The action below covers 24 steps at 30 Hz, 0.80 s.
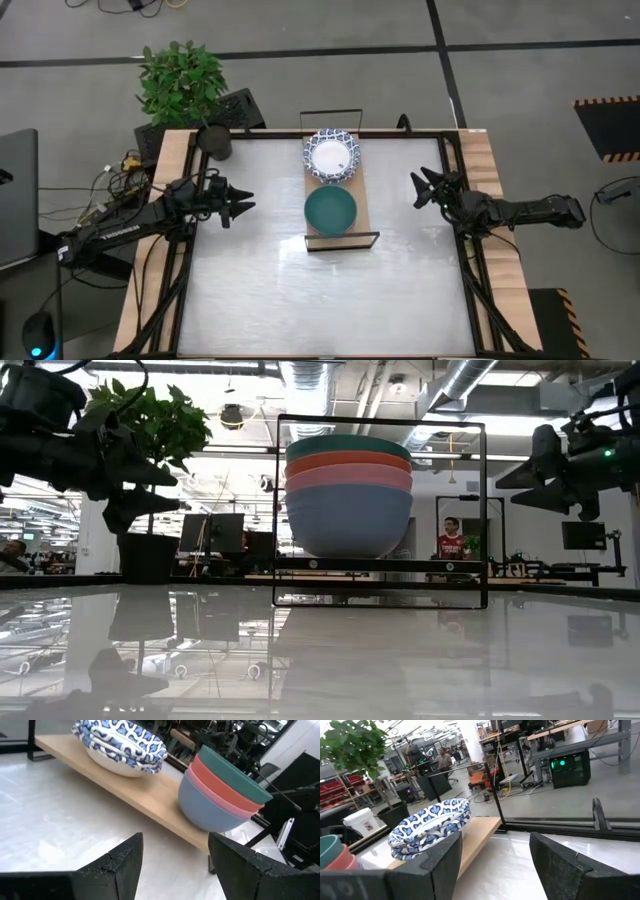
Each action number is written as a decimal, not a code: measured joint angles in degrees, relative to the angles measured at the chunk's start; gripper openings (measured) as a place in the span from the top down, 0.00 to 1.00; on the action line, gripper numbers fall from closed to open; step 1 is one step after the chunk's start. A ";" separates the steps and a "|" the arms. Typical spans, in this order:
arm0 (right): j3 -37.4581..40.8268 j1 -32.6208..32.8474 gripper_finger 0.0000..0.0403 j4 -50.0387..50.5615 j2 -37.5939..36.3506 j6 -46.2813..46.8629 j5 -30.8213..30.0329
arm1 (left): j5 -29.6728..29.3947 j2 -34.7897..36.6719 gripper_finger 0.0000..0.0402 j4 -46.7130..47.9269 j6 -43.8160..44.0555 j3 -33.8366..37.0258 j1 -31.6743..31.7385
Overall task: Place and stack bowls onto a shelf
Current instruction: Return to Home Position
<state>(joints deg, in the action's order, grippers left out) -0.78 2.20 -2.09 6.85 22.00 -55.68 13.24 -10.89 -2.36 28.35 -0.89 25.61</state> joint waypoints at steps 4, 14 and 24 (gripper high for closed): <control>0.00 0.00 0.36 -0.04 -0.01 0.00 0.00 | -0.70 0.01 0.48 0.16 -1.21 -0.02 0.00; 0.00 0.00 0.36 -0.09 -0.02 0.02 0.05 | -3.96 7.06 0.48 0.13 -1.30 0.11 -0.59; 0.00 0.00 0.36 -0.10 -0.09 0.15 0.05 | -6.43 10.83 0.48 -0.75 -1.35 0.26 -1.67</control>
<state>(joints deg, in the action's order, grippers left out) -0.78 2.20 -2.19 6.76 22.15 -55.63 6.81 -0.05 -3.11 27.00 -0.62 23.94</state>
